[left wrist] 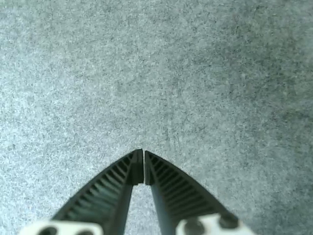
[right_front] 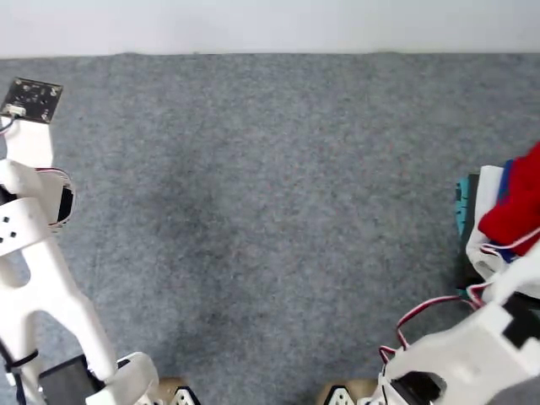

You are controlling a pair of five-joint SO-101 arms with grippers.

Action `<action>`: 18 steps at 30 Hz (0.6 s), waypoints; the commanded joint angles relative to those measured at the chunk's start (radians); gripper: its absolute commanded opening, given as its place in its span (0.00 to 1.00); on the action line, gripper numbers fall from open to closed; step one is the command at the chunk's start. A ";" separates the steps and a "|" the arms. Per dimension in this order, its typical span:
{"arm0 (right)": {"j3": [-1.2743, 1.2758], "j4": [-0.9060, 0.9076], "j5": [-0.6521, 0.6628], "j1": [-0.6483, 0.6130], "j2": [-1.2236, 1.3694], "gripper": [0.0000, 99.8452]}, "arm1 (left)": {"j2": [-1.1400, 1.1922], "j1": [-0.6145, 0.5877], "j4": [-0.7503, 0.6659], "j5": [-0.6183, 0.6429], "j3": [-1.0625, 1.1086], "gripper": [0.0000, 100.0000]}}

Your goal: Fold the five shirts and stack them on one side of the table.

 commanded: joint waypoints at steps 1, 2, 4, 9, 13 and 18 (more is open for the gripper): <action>-0.051 -0.024 0.057 0.039 0.036 0.01 | -0.037 -0.003 0.020 -0.009 -0.004 0.01; -0.051 -0.024 0.049 0.039 0.022 0.01 | -0.037 -0.002 0.020 -0.009 -0.004 0.01; -0.051 -0.013 0.025 0.039 -0.028 0.01 | -0.038 0.002 0.020 -0.009 -0.005 0.01; -0.051 0.079 0.020 0.016 -0.194 0.01 | -0.072 0.003 0.020 -0.005 -0.024 0.01; -0.049 0.188 0.020 -0.012 -0.309 0.01 | -0.147 0.003 0.020 -0.005 -0.021 0.01; -0.044 0.397 0.014 -0.084 -0.387 0.01 | -0.264 0.003 0.021 -0.002 -0.005 0.02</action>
